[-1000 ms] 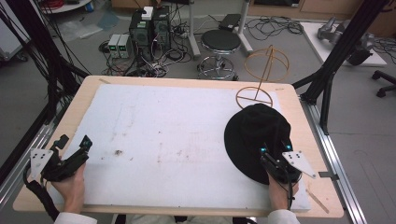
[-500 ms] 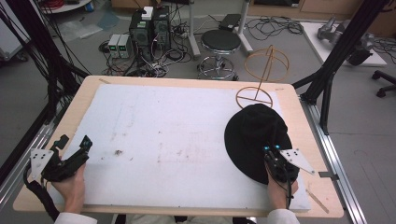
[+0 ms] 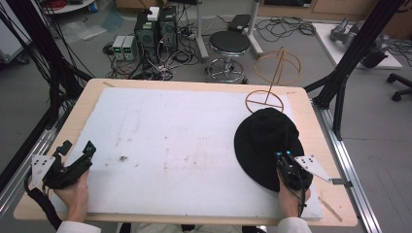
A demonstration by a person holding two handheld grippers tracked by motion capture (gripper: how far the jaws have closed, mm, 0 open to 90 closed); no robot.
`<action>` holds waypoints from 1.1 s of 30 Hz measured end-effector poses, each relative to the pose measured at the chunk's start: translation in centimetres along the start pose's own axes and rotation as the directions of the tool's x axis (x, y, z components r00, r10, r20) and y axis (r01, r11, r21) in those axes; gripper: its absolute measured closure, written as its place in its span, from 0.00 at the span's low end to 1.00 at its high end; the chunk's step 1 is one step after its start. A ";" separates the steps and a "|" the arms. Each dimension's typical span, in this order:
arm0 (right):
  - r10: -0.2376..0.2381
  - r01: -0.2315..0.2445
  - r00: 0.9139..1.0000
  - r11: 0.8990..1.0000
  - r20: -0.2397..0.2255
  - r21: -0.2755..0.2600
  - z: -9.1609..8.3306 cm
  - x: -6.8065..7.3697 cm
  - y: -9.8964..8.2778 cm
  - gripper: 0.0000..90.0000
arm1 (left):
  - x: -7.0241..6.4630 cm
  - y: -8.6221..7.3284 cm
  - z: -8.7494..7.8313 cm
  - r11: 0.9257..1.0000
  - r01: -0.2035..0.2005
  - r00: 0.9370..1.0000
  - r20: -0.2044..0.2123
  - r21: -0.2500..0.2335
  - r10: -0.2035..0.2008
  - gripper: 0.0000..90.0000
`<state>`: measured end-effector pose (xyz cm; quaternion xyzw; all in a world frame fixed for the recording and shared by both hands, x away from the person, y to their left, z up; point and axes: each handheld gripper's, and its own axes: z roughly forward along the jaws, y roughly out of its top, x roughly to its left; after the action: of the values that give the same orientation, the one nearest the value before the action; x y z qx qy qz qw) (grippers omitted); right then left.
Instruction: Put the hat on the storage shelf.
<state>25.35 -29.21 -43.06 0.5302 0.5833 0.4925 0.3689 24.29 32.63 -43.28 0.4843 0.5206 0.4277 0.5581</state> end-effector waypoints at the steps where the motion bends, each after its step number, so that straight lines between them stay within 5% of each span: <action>1: -0.008 0.009 1.000 1.000 0.002 -0.004 0.0 0.0 0.0 0.97 | 0.0 0.0 0.0 1.000 0.004 1.000 0.001 0.000 -0.004 0.26; 14: -0.077 0.077 0.997 0.995 0.002 -0.069 -0.9 0.6 0.8 0.97 | 0.0 0.0 0.0 1.000 0.009 1.000 0.006 0.000 -0.009 0.26; 23: -0.077 0.078 0.997 0.992 0.013 -0.097 -1.3 0.5 1.2 0.97 | 0.4 -0.1 -0.1 0.999 0.035 0.999 0.007 0.004 -0.035 0.26; 33: -0.136 0.135 0.991 0.980 0.001 -0.143 -2.1 1.1 2.0 0.97 | 0.6 -0.2 0.0 0.998 0.063 0.998 0.014 0.015 -0.063 0.26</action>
<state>23.70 -28.59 -40.52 0.4594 0.5828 0.5090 0.4362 24.33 33.22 -43.63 0.4747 0.5346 0.4027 0.5715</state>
